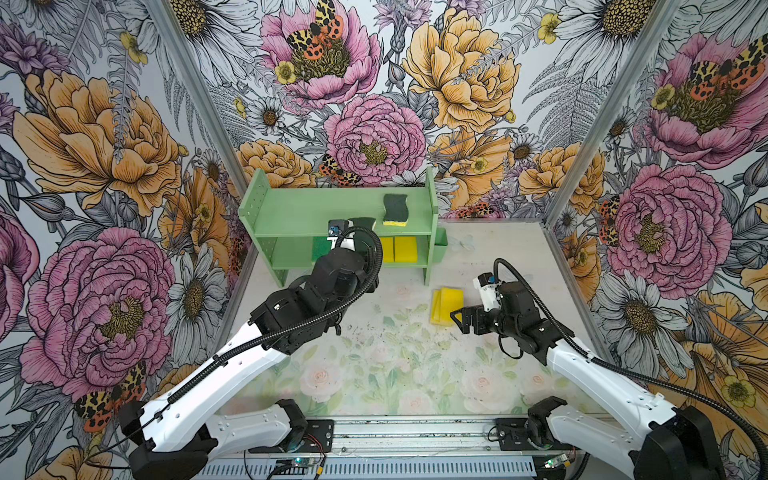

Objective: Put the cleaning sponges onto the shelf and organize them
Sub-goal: 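Carry the scouring pad into the upper shelf beside the first pad, then lower the scouring pad onto the upper shelf next to the first pad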

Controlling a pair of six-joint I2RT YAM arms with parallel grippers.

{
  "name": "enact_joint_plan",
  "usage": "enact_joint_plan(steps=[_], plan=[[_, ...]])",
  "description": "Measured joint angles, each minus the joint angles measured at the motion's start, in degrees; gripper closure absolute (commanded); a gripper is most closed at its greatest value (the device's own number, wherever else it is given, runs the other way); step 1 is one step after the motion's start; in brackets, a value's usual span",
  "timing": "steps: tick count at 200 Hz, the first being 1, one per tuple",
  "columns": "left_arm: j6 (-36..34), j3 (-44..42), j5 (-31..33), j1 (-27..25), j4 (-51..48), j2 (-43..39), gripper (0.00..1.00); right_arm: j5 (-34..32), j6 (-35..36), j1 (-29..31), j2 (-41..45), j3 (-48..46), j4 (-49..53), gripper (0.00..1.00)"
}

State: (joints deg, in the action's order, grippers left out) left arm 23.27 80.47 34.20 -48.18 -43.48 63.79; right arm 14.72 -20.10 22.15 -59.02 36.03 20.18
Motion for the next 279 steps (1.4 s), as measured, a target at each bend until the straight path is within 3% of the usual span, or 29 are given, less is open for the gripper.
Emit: enact_joint_plan(steps=[55, 93, 153, 279], plan=[[-7.08, 10.62, -6.08, 12.39, 0.44, 10.64, 0.35, 0.0, 0.0, 0.0, -0.31, 0.02, 0.0, 0.04], [-9.55, 14.86, -11.02, 17.33, 0.74, 19.91, 0.35, 0.0, 0.0, 0.0, -0.74, 0.0, 0.2, 0.04], [-10.25, 20.13, -15.67, 18.75, 0.94, 29.0, 0.35, 0.0, 0.09, 0.0, -0.74, 0.0, 0.2, 0.04], [-9.94, 21.97, -17.11, 19.8, 1.46, 34.38, 0.34, 0.0, 0.2, -0.02, -0.72, 0.0, 0.2, 0.04]])
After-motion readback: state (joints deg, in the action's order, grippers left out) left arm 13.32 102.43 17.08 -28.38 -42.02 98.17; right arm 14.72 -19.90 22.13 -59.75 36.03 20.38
